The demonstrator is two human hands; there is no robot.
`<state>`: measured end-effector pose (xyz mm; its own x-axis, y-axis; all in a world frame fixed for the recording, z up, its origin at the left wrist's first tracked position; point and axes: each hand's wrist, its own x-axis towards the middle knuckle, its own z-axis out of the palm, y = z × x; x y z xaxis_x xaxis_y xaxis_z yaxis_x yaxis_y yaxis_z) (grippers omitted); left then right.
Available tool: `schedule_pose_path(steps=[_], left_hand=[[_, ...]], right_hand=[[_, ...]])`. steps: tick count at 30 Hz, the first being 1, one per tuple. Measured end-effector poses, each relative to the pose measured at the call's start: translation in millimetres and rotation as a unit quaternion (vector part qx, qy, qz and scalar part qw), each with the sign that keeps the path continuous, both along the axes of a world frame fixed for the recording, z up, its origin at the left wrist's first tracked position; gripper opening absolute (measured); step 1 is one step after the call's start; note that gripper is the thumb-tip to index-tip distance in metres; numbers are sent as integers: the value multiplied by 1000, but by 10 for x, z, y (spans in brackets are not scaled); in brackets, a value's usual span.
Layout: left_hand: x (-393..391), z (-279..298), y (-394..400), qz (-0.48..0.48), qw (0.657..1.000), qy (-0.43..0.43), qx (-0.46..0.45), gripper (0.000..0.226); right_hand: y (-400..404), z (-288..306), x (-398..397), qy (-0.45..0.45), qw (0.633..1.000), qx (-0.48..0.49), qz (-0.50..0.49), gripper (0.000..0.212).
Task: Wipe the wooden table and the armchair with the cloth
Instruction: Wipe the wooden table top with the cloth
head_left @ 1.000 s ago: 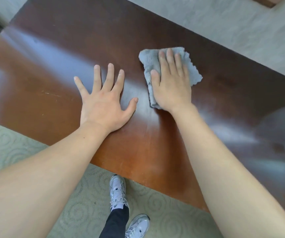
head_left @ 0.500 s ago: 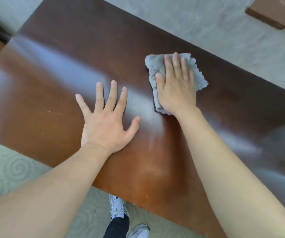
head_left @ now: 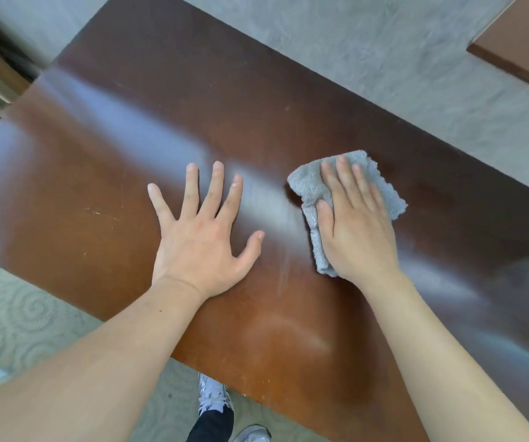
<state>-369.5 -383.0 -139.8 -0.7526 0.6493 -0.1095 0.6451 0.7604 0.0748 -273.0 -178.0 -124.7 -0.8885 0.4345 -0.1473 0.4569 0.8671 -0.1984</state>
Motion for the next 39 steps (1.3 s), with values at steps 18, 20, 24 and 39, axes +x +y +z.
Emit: schedule_pose_path(steps=[18,20,24,39], left_hand=[[4,6,-1,0,1000,8,-8,82],[10,18,-1,1,1000,5,-13,82],[11,101,12,3,999,-15,-34,84],[59,129,-23,-2,999,-11,38,77]], right_hand=[[-146,-52,-119,17,993,-6,-113,57],[-390,-54,263,19,985,-8,-173,57],[-1152,44,1002,-23,983,-32,-181,62],[258,-99,260,9,972,-12,-235,65]])
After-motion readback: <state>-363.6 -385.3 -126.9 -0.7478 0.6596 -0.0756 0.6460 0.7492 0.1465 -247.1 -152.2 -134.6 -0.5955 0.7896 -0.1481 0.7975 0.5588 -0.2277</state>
